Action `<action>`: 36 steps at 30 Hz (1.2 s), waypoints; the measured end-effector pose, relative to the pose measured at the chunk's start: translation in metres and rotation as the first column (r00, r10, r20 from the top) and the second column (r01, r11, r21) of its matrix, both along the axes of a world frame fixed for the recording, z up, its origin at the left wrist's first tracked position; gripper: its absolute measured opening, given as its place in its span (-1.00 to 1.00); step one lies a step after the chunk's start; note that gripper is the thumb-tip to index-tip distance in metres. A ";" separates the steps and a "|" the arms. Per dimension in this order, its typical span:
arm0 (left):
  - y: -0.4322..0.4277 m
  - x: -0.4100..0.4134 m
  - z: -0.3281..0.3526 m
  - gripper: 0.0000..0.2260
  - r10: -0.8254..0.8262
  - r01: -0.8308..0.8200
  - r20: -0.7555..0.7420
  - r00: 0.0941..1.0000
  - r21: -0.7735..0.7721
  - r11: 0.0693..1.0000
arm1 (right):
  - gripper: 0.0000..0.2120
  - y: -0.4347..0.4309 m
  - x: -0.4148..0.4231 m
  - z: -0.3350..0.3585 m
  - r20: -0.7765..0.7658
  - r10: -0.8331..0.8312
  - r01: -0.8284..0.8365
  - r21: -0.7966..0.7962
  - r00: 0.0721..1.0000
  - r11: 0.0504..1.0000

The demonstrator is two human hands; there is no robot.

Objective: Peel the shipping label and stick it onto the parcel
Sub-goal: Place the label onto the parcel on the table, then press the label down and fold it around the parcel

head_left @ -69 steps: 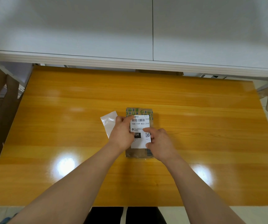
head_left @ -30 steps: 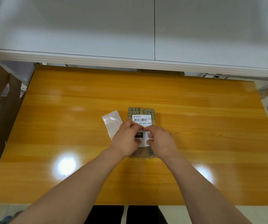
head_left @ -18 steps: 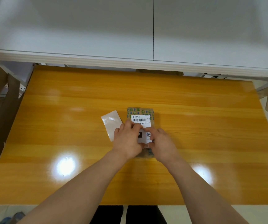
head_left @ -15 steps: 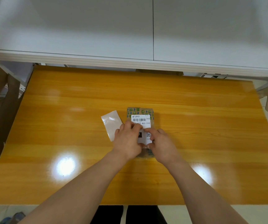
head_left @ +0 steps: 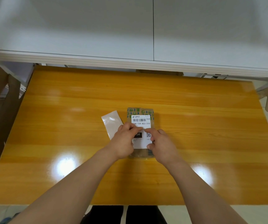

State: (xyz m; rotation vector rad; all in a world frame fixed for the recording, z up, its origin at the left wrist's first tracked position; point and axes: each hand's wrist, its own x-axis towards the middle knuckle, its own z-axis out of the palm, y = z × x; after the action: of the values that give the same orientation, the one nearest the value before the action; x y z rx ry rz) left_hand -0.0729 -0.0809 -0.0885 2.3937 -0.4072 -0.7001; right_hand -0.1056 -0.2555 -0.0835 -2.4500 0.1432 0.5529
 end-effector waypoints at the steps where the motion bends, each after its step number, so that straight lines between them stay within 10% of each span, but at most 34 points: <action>1: 0.000 0.000 0.000 -0.36 0.004 -0.004 0.001 1.000 -0.003 1.000 | -0.42 0.000 0.000 0.000 0.002 0.003 -0.003 -0.008 1.000 1.000; 15: -0.009 -0.001 0.004 -0.52 0.072 -0.074 0.050 0.996 0.031 0.997 | -0.80 0.000 0.001 -0.001 0.074 -0.112 0.118 -0.079 0.991 0.990; 29: -0.010 0.029 0.015 -0.16 0.164 -0.150 -0.156 0.974 0.096 0.984 | -0.72 0.001 0.023 0.008 0.031 -0.104 0.106 -0.061 0.994 0.992; 36: -0.006 0.035 0.007 -0.21 0.232 -0.234 0.038 0.972 0.062 0.970 | -0.32 -0.002 0.041 0.004 0.064 -0.014 0.019 -0.073 0.998 0.997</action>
State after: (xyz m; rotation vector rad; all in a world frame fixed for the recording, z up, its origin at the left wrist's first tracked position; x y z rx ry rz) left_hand -0.0379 -0.0873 -0.0819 2.4648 -0.1125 -0.5785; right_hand -0.0642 -0.2574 -0.0793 -2.5328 0.1604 0.4695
